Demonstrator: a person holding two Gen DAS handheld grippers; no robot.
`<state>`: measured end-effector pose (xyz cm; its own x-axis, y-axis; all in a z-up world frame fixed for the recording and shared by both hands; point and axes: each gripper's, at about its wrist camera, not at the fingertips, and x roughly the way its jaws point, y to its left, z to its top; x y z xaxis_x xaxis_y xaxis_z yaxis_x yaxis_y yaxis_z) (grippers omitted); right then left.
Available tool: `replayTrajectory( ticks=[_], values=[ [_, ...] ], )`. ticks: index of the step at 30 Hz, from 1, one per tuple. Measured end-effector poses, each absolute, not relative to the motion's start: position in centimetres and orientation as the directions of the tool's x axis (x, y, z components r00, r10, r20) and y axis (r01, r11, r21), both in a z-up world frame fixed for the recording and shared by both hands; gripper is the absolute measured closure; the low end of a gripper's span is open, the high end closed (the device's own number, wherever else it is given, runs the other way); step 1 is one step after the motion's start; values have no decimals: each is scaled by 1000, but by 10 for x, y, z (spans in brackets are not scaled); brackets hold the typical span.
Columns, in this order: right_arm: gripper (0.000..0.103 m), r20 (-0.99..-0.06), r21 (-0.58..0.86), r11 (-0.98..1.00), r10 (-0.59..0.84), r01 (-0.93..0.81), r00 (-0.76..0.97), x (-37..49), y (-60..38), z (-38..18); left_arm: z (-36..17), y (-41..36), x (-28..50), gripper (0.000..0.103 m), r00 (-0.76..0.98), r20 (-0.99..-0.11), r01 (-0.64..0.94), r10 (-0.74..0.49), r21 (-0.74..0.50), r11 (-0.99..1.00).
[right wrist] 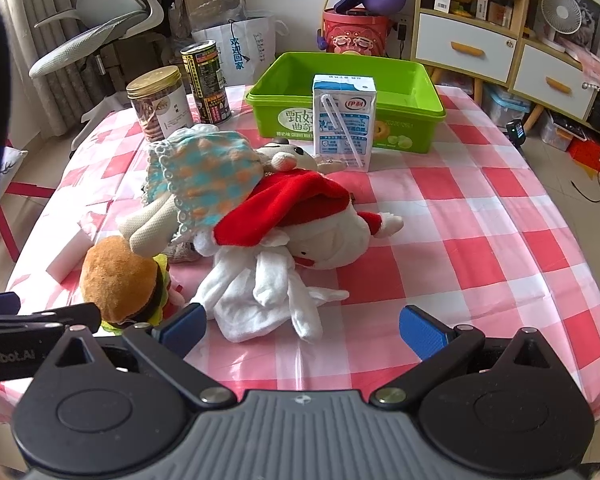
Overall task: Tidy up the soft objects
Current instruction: 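Move both tools toward the plush toys on the table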
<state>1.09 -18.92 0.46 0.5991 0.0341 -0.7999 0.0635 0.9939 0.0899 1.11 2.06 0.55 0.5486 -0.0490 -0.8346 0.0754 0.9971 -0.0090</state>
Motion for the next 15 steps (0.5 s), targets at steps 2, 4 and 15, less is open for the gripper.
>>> replayTrajectory(
  ticks=[2, 4, 15],
  values=[
    [30, -800, 82, 995, 27, 64, 599, 11, -188, 4, 5, 18, 11, 9, 552, -833, 80, -45, -1, 997],
    [30, -800, 78, 995, 24, 65, 599, 11, -188, 4, 5, 17, 10, 9, 555, -831, 86, -49, -1, 996],
    [31, -798, 73, 995, 17, 69, 603, 10, -188, 5, 4, 15, 10, 9, 557, -829, 87, -44, 5, 996]
  ],
)
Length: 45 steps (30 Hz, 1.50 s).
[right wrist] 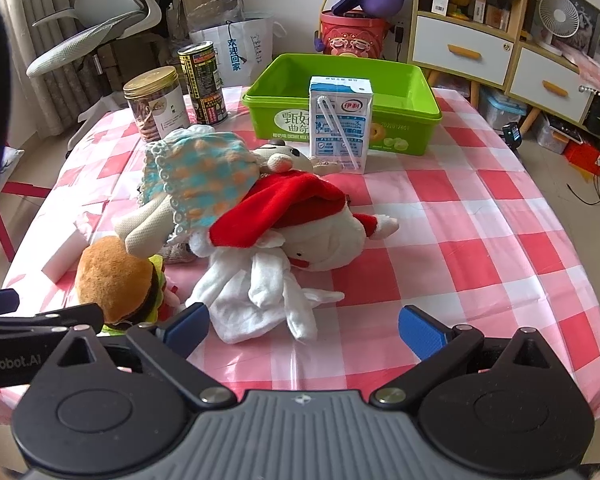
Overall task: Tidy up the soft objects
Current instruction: 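Move both tools toward the plush toys on the table, then grasp the blue-dress bunny doll with the right tool while the left tool grasps the burger plush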
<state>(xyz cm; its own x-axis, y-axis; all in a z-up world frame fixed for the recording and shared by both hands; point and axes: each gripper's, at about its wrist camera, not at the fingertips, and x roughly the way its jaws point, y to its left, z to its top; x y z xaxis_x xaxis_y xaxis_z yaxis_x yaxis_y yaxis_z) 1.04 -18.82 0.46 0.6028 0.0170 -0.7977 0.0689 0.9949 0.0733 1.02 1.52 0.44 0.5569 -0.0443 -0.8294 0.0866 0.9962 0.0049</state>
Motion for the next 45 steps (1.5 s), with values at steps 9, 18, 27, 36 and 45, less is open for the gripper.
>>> replayTrajectory(
  ticks=[9, 18, 27, 36, 45],
  values=[
    [31, -774, 91, 995, 47, 37, 632, 9, -191, 9, 7, 23, 12, 10, 562, -826, 67, -54, -20, 998],
    [33, -700, 184, 983, 140, -13, 701, 17, -218, 30, 21, 48, 19, 10, 605, -792, -3, -81, -104, 995],
    [42, -595, 252, 935, 352, -248, 723, 50, -205, 49, 12, 44, 21, 11, 581, -804, 37, -124, -126, 991],
    [57, -629, 204, 908, 408, -366, 661, 90, -180, 23, -3, 28, 25, 12, 552, -822, 91, -139, -107, 990],
    [93, -630, 202, 919, 387, -339, 674, 103, -187, 11, -19, 8, 41, 14, 544, -832, 111, -109, -58, 992]
  ],
)
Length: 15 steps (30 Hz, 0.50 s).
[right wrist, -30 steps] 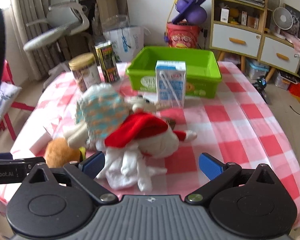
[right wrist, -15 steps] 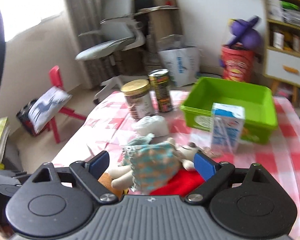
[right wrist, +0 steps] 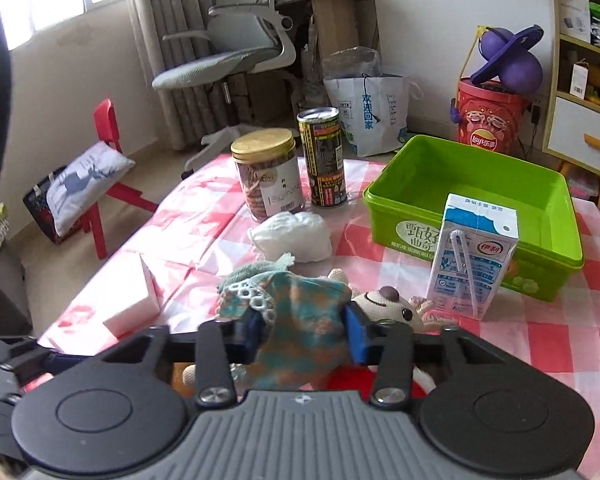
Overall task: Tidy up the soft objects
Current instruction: 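Grasp the blue-dress bunny doll with the right tool while the left tool grasps the burger plush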
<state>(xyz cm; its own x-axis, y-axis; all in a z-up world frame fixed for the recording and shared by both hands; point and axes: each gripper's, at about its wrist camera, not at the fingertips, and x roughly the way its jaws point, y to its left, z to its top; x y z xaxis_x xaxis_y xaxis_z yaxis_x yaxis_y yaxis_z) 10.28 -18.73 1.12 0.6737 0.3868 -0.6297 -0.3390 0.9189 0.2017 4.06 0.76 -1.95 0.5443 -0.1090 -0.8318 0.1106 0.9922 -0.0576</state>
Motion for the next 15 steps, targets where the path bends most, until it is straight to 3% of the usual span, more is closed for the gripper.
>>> replayTrajectory(
  ticks=[5, 10, 15],
  values=[
    [99, -590, 240, 918, 396, -316, 704, 99, -201, 21, -25, 0, 52, 22, 556, -827, 114, -87, -27, 993],
    [99, -554, 286, 910, 412, -300, 723, 93, -212, 30, -33, -2, 53, 38, 532, -842, 126, -91, -27, 992],
    [99, -495, 357, 893, 431, -276, 754, 87, -228, 44, -17, 6, 48, 42, 596, -788, 116, -154, -105, 988]
  ],
)
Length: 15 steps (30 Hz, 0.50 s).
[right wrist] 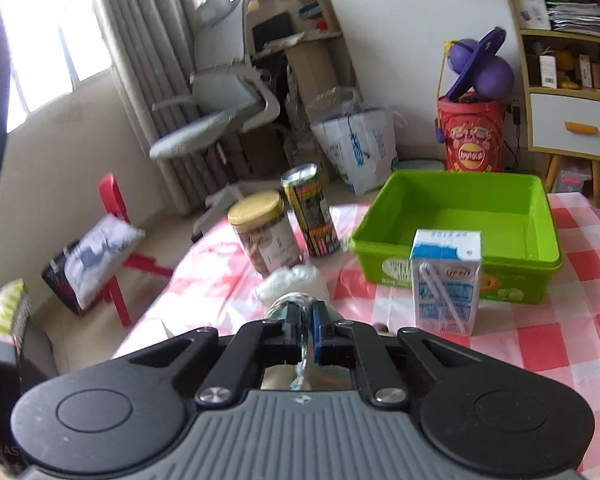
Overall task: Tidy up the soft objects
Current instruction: 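Grasp the blue-dress bunny doll with the right tool while the left tool grasps the burger plush, then carry the doll in the right tool while the left tool carries the burger toward the green bin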
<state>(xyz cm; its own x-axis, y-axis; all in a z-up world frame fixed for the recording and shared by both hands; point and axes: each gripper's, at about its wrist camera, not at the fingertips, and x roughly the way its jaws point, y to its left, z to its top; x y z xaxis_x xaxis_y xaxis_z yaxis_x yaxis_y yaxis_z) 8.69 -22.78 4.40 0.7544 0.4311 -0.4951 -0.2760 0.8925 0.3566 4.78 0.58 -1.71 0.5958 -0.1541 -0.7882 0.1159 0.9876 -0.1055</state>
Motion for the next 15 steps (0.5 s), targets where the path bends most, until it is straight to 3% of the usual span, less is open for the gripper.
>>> replayTrajectory(
  ticks=[6, 12, 14, 15],
  values=[
    [99, -424, 432, 858, 466, -279, 777, 80, -245, 57, 7, 10, 44, 42, 669, -717, 104, -196, -171, 980],
    [97, -503, 417, 876, 443, -241, 742, 87, -245, 48, 7, 9, 47, 42, 659, -721, 94, -216, -206, 974],
    [84, -540, 420, 883, 429, -209, 724, 92, -246, 44, 6, 10, 47, 42, 656, -724, 89, -213, -206, 975],
    [70, -558, 433, 881, 428, -190, 711, 95, -247, 40, 6, 10, 47, 42, 657, -725, 85, -209, -204, 975]
  ],
)
